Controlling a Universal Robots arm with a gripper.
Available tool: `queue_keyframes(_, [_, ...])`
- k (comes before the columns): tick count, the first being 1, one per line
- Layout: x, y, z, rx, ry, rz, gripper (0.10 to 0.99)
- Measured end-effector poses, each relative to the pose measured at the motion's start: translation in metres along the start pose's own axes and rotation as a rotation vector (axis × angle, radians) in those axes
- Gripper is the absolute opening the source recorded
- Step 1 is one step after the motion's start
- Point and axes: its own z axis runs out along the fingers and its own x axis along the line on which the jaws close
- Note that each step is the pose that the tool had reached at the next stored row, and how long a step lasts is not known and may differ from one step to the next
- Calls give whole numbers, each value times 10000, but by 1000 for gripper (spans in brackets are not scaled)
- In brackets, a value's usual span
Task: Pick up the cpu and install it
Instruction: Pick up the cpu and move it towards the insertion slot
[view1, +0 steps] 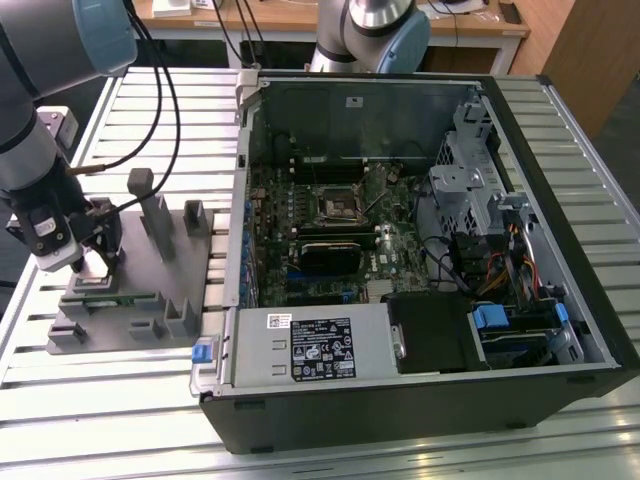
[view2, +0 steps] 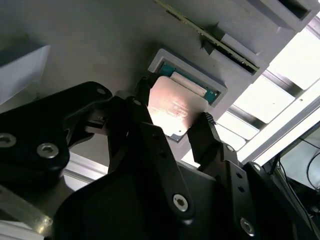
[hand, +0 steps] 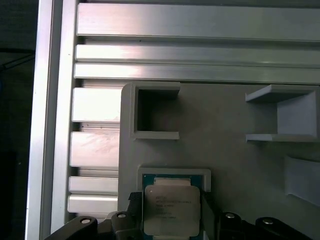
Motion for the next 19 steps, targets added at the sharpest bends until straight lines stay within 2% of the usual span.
queue_keyframes(3, [-9, 0, -2, 2, 4, 0, 573])
queue_keyframes(4, [-10, 0, -2, 2, 4, 0, 537])
queue_keyframes(19, [-16, 1, -17, 2, 3, 0, 537])
